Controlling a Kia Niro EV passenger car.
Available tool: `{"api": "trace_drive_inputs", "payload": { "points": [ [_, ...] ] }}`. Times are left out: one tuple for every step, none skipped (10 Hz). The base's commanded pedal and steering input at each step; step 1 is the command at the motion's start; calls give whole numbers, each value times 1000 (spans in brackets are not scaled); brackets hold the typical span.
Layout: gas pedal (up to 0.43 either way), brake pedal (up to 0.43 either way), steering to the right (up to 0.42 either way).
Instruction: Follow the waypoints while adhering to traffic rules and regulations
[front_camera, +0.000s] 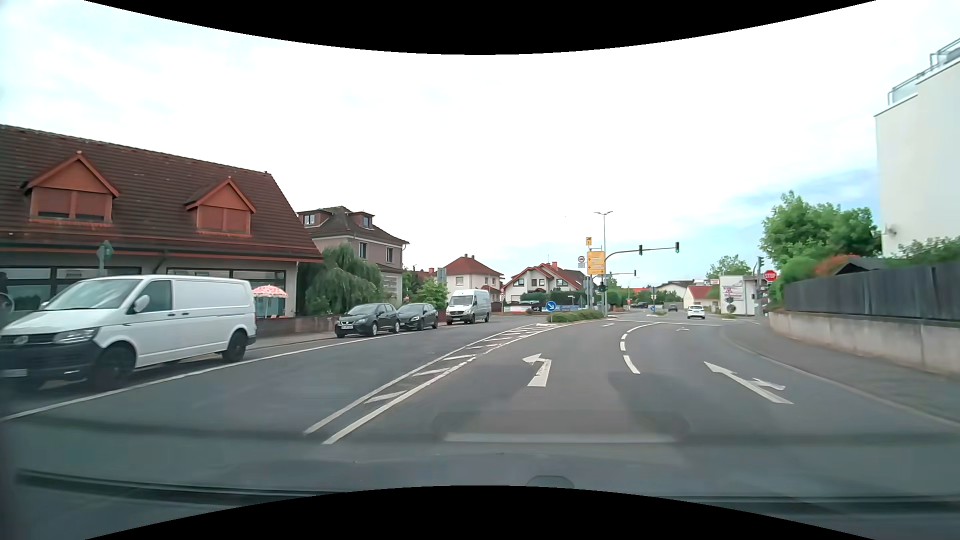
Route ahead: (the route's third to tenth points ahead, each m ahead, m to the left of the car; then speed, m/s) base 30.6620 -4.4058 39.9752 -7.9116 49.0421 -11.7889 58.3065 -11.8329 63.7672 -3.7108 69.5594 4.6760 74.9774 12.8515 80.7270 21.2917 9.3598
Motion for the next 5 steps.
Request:
{"api": "trace_drive_inputs", "payload": {
  "points": [
    [79, 0, 69],
    [20, 0, 68],
    [0, 0, 67],
    [0, 0, 65],
    [0, 0, 63]
  ]
}}
